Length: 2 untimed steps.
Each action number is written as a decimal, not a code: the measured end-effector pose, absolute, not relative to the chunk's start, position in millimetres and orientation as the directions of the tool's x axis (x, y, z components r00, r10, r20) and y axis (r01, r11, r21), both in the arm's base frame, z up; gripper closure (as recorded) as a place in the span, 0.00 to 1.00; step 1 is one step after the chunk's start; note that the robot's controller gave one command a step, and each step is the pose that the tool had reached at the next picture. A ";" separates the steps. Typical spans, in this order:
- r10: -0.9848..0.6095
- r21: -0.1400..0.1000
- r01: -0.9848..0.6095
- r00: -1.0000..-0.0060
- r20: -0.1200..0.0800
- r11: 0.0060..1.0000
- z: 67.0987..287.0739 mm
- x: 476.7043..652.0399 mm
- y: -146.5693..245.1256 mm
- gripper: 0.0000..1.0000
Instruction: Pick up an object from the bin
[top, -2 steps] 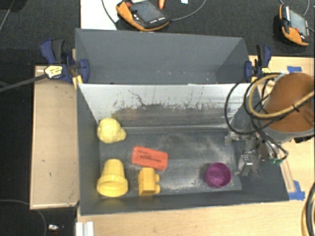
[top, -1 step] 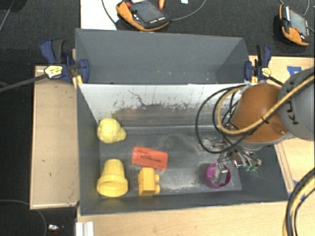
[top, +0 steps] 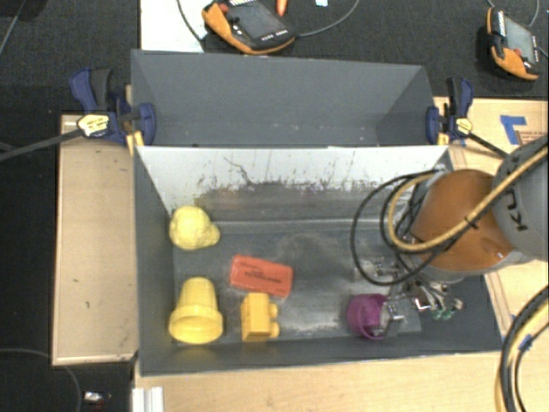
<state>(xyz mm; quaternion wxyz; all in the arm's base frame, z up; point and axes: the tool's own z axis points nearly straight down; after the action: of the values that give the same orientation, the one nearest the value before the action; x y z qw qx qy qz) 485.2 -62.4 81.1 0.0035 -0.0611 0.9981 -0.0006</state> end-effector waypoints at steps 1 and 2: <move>-0.201 0.000 -0.201 -0.979 -0.009 0.980 95.3 527.9 -44.3 1.00; -0.202 0.000 -0.202 -0.979 -0.009 0.979 95.3 527.9 -44.3 1.00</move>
Offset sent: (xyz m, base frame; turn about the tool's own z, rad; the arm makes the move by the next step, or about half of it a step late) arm 0.0000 0.0000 0.0000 0.0000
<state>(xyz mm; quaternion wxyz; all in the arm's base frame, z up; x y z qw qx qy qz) 527.9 -44.3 95.3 0.0043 -0.1014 0.9948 0.0003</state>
